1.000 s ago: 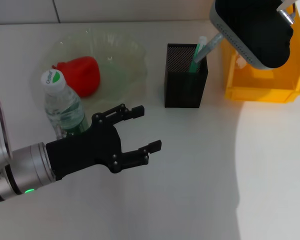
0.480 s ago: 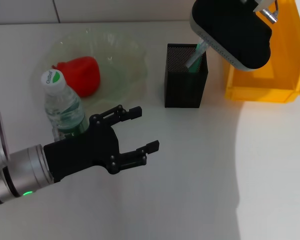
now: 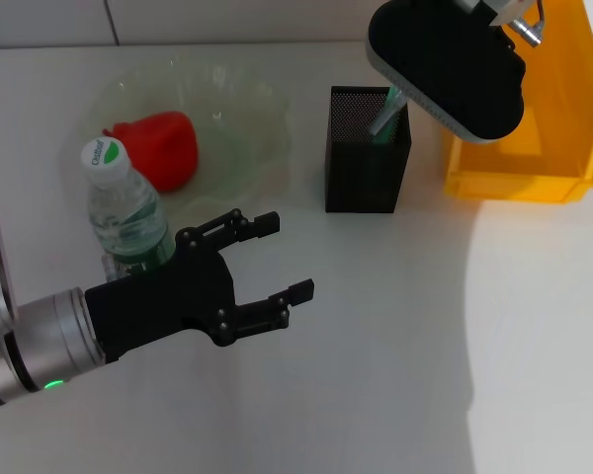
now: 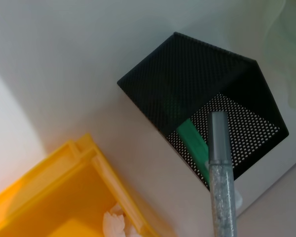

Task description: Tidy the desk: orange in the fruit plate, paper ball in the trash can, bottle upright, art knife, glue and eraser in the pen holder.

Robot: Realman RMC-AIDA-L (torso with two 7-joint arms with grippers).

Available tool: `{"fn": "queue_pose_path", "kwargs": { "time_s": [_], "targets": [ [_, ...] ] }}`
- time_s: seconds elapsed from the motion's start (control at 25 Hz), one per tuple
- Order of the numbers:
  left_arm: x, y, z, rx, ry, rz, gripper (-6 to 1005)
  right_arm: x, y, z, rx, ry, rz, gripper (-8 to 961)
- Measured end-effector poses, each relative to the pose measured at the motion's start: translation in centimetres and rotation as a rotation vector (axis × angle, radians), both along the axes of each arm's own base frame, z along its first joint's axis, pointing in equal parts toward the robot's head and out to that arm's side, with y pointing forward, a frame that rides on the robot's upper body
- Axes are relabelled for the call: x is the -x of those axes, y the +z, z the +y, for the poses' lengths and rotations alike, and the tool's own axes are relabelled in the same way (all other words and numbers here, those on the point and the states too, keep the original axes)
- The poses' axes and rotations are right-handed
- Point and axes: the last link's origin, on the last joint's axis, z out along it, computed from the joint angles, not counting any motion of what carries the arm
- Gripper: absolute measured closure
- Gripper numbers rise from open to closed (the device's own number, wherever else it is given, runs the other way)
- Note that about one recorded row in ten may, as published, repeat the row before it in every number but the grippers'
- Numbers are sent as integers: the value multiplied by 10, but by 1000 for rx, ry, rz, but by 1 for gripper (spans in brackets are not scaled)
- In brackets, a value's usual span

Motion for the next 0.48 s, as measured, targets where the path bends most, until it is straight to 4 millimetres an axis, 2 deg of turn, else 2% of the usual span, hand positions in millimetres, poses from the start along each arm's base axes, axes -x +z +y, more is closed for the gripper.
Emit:
{"fn": "queue_pose_path", "kwargs": {
  "time_s": [0.48],
  "targets": [
    [0, -1, -1, 6, -2, 4, 197, 0, -3, 3, -1, 17, -22, 807]
  ]
}}
